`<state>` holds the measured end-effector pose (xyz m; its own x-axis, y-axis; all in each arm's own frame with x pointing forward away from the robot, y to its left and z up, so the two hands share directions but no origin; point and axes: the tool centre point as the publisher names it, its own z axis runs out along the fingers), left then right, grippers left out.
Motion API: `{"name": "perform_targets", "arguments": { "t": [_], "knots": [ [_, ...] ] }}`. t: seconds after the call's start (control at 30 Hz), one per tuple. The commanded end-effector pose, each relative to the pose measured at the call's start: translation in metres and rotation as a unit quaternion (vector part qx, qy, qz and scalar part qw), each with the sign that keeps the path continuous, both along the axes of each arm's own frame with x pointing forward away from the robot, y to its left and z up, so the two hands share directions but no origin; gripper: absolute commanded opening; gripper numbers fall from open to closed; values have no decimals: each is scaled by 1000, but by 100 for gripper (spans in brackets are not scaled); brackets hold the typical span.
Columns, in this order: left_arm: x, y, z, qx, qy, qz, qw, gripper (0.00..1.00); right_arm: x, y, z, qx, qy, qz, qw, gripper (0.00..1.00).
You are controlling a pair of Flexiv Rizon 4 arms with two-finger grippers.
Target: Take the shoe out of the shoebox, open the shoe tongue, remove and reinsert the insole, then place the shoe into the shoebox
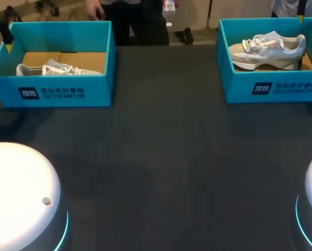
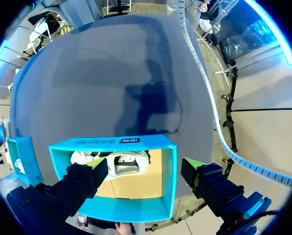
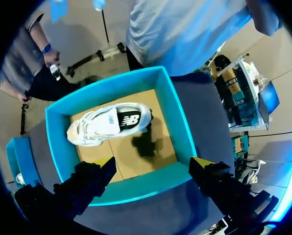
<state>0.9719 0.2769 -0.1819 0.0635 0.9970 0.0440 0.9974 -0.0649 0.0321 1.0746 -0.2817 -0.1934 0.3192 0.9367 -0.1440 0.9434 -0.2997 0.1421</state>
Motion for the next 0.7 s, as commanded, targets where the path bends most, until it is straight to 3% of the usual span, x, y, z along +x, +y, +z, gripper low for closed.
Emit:
{"name": "perform_targets", "arguments": {
  "t": [0.03, 0.1, 0.2, 0.67, 0.7],
  "knots": [
    [0, 0, 1, 2, 0, 0, 1000, 100, 14, 4, -13, -21, -11, 26, 999, 100],
    [0, 0, 1, 2, 0, 0, 1000, 100, 24, 5, -19, -14, -22, 65, 998, 100],
    [0, 0, 1, 2, 0, 0, 1000, 100, 32, 0, -32, 47, -30, 142, 988, 100],
    [0, 0, 1, 2, 0, 0, 1000, 100, 32, 0, -32, 47, -30, 142, 988, 100],
    [0, 0, 1, 2, 0, 0, 1000, 100, 36, 2, -37, 21, -25, 146, 989, 100]
  ]
}}
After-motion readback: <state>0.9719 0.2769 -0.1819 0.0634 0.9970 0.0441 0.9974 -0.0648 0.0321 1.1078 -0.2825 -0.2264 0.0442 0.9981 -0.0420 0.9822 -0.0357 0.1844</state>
